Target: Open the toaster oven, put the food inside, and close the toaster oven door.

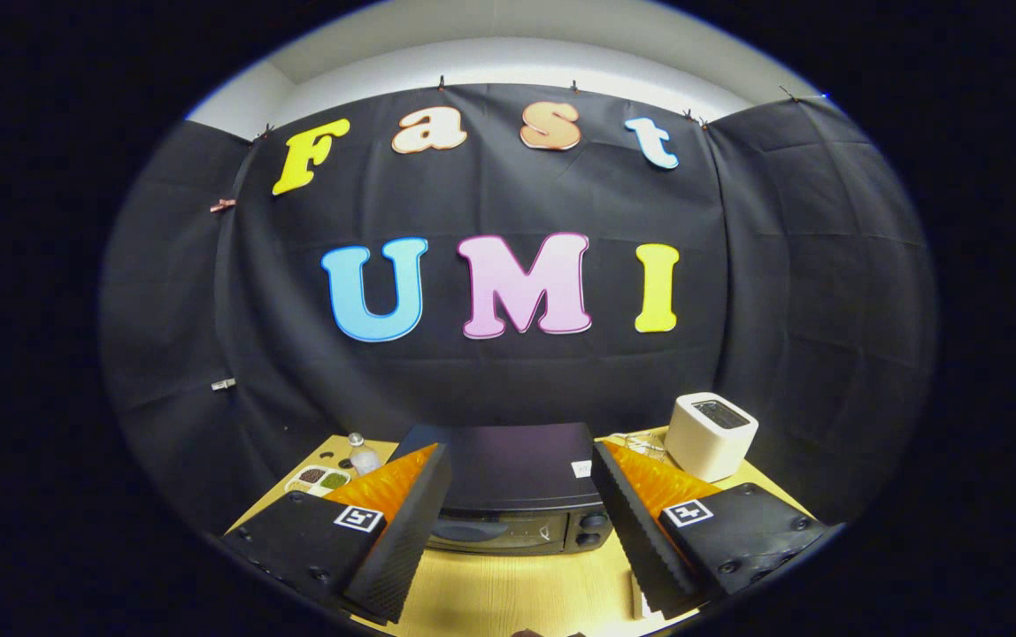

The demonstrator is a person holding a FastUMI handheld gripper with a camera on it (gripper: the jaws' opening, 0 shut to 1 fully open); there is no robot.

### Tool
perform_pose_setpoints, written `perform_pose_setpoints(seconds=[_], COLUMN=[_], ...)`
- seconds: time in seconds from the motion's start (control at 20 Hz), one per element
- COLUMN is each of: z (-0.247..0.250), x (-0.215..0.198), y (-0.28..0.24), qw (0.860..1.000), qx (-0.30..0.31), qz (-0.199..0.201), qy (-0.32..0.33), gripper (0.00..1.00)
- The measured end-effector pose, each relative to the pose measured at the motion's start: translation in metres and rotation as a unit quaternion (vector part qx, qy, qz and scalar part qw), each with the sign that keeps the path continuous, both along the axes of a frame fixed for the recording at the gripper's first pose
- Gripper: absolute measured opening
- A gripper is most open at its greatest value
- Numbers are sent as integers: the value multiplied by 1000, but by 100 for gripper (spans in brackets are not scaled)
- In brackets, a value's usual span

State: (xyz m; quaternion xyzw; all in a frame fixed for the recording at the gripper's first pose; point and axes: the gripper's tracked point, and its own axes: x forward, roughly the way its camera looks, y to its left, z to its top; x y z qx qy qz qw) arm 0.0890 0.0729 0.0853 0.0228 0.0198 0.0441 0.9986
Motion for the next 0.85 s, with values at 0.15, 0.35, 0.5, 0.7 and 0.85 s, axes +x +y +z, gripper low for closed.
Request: perform_pose_setpoints(seconds=[0.15, 0.35, 0.5, 0.7, 0.85], z=[10, 13, 13, 16, 16], x=[-11, -9, -5, 0, 0], y=[-15, -27, -28, -26, -22], qw=[1000, 1000, 999, 999, 999], qx=[11, 16, 21, 24, 21], qz=[-13, -24, -25, -26, -25], qy=[-4, -6, -2, 0, 0], gripper=[98, 98, 98, 98, 98])
